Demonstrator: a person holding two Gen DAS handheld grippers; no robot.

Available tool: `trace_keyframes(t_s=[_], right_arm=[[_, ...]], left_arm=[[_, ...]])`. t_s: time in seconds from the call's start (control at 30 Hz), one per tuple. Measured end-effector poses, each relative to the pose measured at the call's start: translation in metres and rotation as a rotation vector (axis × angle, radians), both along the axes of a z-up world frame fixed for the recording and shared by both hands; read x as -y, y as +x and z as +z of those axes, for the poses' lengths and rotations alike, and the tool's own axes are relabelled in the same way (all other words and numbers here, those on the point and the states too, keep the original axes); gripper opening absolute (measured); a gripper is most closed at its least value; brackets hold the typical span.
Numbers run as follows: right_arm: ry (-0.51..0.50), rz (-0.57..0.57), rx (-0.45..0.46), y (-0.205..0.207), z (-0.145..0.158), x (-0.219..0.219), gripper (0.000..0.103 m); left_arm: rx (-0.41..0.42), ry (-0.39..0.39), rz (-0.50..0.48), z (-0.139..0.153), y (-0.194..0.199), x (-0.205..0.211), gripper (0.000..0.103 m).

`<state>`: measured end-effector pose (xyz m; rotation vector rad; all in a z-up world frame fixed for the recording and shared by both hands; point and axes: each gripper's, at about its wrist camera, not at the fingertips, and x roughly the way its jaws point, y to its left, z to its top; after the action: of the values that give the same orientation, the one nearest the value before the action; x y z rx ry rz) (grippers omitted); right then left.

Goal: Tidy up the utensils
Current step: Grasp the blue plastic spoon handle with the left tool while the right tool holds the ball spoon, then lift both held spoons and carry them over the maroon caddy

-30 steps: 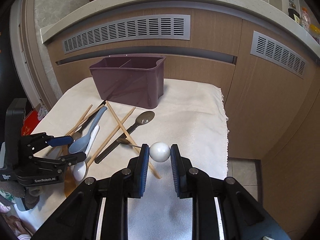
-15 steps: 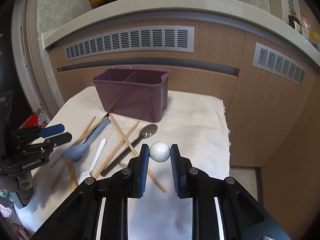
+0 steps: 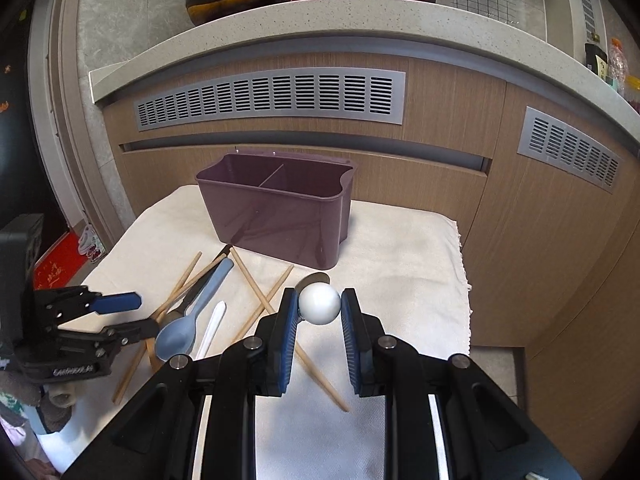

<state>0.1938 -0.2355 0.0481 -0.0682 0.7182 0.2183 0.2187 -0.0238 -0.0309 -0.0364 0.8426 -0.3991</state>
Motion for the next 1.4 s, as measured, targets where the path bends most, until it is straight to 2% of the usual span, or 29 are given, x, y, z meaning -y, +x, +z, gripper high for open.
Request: trace_keyframes(t_s=[0.13, 0.27, 0.37, 0.67, 0.73, 0.83, 0.93, 1.0, 1.1, 1.2, 1.4], right_arm=[[0.006, -0.011, -0.001, -0.003, 0.0, 0.006, 0.021], [0.002, -0.012, -0.001, -0.005, -0.002, 0.01, 0.021], [0.009, -0.012, -0.006, -0.006, -0.005, 0.014, 0.021], [0.03, -0.026, 0.008, -0.006, -0.005, 0.019, 0.021], [0.024, -0.03, 0.025, -0.007, -0.001, 0.017, 0.021], [0.007, -0.032, 0.054, -0.011, 0.01, 0.012, 0.021], [-0.037, -0.019, 0.095, -0.018, 0.024, 0.006, 0.021], [-0.071, -0.011, 0.114, -0.022, 0.031, 0.001, 0.021], [-0.11, 0.001, 0.131, -0.026, 0.04, -0.005, 0.021], [-0.13, 0.01, 0.142, -0.032, 0.049, -0.01, 0.021], [-0.15, 0.027, 0.201, -0.038, 0.081, -0.02, 0.021]], left_arm=[[-0.069, 0.012, -0.001, -0.009, 0.038, 0.014, 0.046], [-0.179, 0.047, -0.003, -0.025, 0.074, 0.027, 0.028], [-0.246, 0.063, 0.019, -0.035, 0.095, 0.029, 0.024], [-0.254, 0.112, 0.021, -0.035, 0.118, 0.048, 0.022], [-0.228, 0.113, 0.024, -0.035, 0.116, 0.05, 0.011], [-0.205, 0.042, 0.017, -0.031, 0.103, 0.042, 0.011], [-0.131, -0.017, 0.016, -0.014, 0.077, 0.026, 0.011], [-0.058, -0.039, 0.015, 0.0, 0.054, 0.016, 0.011], [0.056, -0.033, 0.019, 0.023, 0.024, 0.009, 0.01], [0.152, -0.059, 0.022, 0.05, -0.003, 0.0, 0.005], [0.327, -0.087, -0.006, 0.115, -0.027, -0.02, 0.005]])
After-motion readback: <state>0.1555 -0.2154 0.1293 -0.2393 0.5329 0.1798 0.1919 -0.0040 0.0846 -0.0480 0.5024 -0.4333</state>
